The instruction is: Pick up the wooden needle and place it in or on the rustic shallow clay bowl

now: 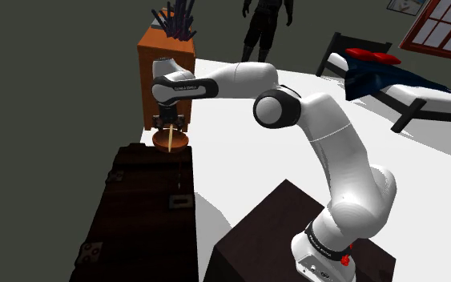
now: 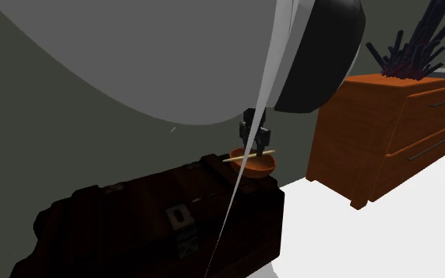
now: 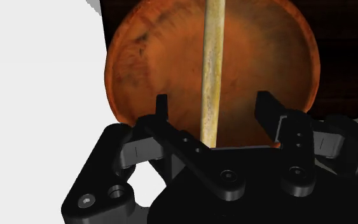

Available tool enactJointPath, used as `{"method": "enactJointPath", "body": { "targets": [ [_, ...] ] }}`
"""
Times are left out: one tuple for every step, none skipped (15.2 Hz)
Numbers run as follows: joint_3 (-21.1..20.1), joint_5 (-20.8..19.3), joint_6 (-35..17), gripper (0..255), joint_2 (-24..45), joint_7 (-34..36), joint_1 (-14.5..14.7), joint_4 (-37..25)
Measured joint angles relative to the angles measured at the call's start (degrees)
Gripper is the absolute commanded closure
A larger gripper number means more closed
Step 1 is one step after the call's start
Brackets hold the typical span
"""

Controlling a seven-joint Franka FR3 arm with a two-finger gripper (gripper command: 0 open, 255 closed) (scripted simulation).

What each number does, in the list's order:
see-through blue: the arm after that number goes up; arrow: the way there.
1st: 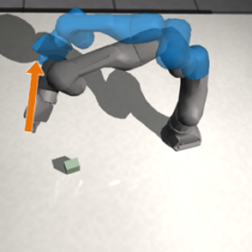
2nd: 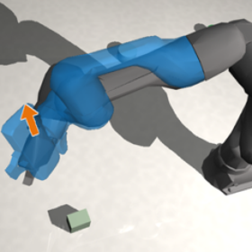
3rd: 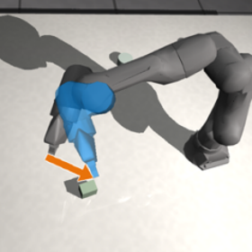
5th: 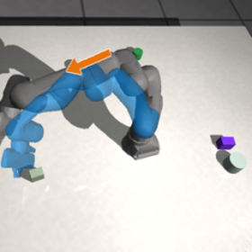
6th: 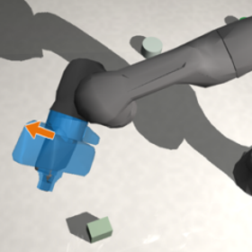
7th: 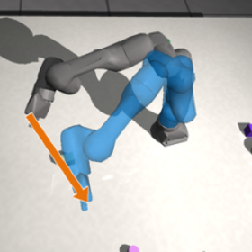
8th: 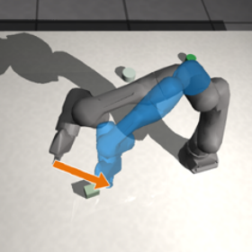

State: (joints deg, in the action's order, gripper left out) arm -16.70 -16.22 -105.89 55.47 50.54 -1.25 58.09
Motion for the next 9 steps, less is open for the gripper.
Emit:
{"method": "enactJointPath", "body": {
  "targets": [
    [0.0,0.0,0.0,0,0.0,0.0,0.0,0.0],
    [0.0,0.0,0.0,0,0.0,0.0,0.0,0.0],
    [0.0,0.0,0.0,0,0.0,0.0,0.0,0.0],
    [0.0,0.0,0.0,0,0.0,0.0,0.0,0.0],
    [-0.05,0.08,0.85,0,-0.22,-0.1,0.08,-0.66],
    [-0.13,0.19,1.84,0,-0.63,-0.13,0.2,-1.27],
    [-0.09,0.26,3.95,0,0.17,-0.41,0.78,-4.36],
    [-0.13,0.36,5.36,0,-0.07,-0.66,0.85,-5.52],
    [-0.16,0.42,5.93,0,-0.33,-0.74,0.85,-5.86]
  ]
}}
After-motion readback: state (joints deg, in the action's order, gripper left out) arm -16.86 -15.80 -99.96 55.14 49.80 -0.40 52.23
